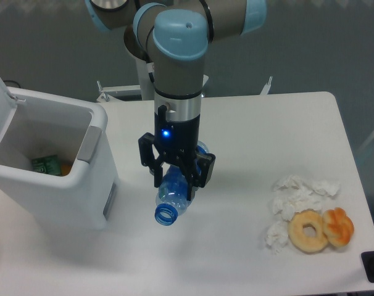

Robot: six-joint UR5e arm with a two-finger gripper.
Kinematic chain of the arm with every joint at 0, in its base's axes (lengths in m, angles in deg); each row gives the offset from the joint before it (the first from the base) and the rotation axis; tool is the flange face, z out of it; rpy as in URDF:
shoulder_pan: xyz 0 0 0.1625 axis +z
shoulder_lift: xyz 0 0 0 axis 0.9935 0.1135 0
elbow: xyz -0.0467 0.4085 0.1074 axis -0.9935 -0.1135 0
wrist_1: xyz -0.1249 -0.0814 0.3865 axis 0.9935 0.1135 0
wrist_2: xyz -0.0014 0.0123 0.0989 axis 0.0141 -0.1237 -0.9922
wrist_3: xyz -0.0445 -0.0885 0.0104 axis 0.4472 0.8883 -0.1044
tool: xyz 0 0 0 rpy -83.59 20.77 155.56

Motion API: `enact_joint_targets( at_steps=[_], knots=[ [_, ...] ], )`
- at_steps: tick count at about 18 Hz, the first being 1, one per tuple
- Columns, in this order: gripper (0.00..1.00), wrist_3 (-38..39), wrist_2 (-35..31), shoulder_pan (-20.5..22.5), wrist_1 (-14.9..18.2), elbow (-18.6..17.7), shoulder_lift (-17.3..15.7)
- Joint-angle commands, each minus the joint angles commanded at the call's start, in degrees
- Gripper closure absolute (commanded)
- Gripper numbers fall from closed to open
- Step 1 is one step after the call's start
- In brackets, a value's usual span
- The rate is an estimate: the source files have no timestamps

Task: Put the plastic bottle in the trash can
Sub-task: 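Lift the clear plastic bottle held in the gripper off the table, then carry the bottle up and over toward the white trash bin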

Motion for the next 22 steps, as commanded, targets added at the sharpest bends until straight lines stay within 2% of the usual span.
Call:
enact_joint_targets(
  at_steps=[6,13,15,19,22],
  knots=[
    [0.27,0.26,0.17,0.00,0.00,0.53,0.09],
    [0.27,2.10,4.47,0.53,0.09,1.49,-0.96],
    [0.27,5.17,6.15,0.61,0.00,2.10,-1.23],
    [0.27,8.95,8.86,0.61,-2.46,4.82,-0.62],
    [0.27,10.37,11.77,1.23,-2.72,5.62,-0.79]
  ],
)
